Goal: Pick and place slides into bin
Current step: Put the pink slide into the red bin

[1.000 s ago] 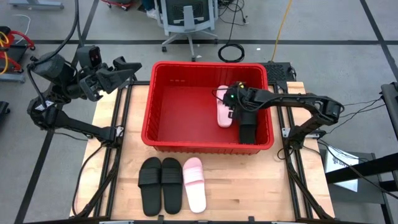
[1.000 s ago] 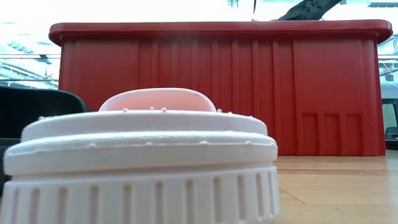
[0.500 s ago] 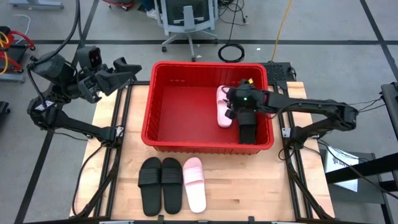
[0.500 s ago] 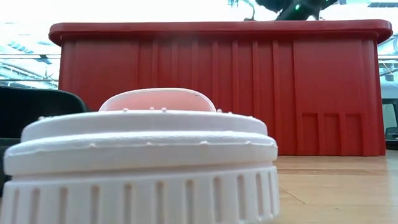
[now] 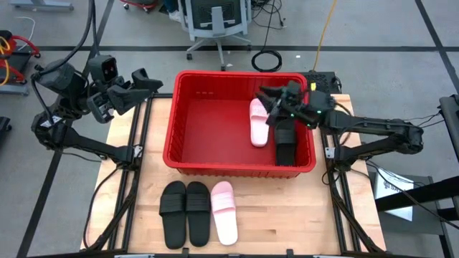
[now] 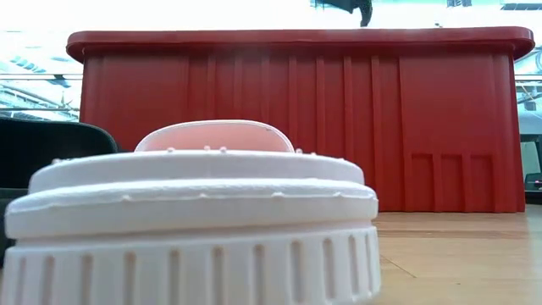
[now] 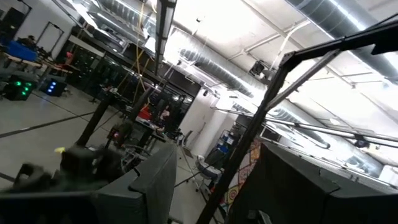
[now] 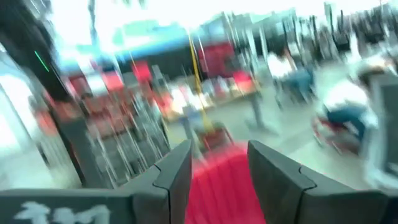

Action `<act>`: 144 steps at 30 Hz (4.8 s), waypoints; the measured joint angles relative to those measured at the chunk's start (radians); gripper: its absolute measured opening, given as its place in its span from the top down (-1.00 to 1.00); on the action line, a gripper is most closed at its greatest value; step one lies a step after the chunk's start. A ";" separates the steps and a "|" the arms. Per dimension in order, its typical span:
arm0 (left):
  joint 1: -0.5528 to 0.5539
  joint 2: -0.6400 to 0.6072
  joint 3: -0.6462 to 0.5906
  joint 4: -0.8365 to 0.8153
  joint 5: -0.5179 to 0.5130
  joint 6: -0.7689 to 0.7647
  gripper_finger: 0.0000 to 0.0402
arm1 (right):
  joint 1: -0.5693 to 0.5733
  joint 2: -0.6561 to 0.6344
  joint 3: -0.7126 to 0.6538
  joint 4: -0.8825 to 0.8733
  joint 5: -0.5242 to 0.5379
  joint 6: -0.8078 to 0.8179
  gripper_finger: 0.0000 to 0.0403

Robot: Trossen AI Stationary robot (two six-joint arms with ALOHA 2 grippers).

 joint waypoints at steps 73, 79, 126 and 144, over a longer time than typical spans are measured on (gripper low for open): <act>0.000 -0.002 0.000 -0.001 0.144 -0.129 -0.13 | 0.841 0.595 0.585 -0.552 0.168 -0.020 0.29; 0.000 -0.002 0.000 -0.001 0.144 -0.129 -0.13 | 0.842 0.681 0.585 -0.701 0.183 -0.002 0.29; 0.000 -0.002 0.000 -0.009 0.092 -0.124 -0.13 | 0.756 0.949 0.578 -0.742 0.243 -0.075 0.29; 0.000 -0.002 0.000 -0.010 0.092 -0.127 -0.13 | 0.720 0.948 0.488 -0.735 0.278 -0.080 0.29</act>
